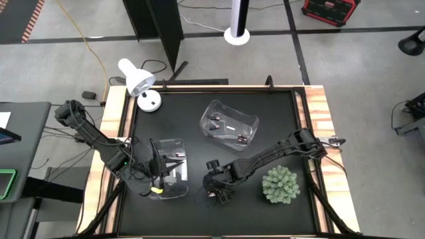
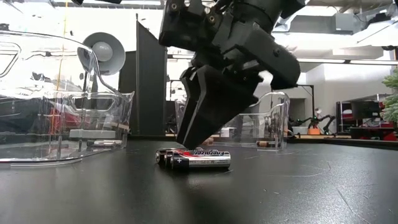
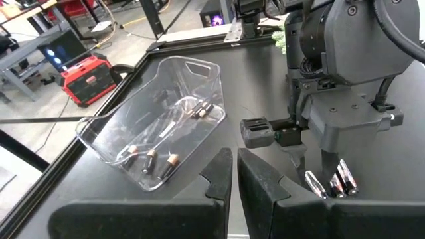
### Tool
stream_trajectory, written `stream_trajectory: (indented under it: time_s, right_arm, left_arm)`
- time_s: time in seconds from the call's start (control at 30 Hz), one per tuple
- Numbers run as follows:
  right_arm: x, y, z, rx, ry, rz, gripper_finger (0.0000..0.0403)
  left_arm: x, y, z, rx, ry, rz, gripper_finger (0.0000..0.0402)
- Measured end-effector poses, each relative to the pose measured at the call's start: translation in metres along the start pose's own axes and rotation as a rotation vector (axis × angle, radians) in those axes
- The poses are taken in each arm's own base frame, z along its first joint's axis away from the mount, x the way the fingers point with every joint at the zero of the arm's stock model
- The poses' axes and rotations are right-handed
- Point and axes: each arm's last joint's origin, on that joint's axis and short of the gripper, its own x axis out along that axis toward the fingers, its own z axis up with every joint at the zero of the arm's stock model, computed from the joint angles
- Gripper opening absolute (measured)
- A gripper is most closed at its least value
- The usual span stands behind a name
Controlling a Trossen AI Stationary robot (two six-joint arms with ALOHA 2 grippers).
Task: Sort batteries
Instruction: Put the silver battery into the bottom transparent bin
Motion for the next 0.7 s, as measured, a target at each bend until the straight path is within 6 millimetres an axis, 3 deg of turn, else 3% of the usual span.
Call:
stream_trajectory:
  time_s: [0.33,0.7]
  right_arm:
    - [0.027,0.002,-0.009,-0.012,0.038,-0.009,0.016]
    - [0.027,-0.003,-0.007,-0.029,0.029,-0.012,0.0038]
  left_arm:
    - [0.0,0.001,-0.001,0.004,0.011,0.004,0.002]
    - [0.0,0.001,-0.003,0.01,0.019,0.011,0.002]
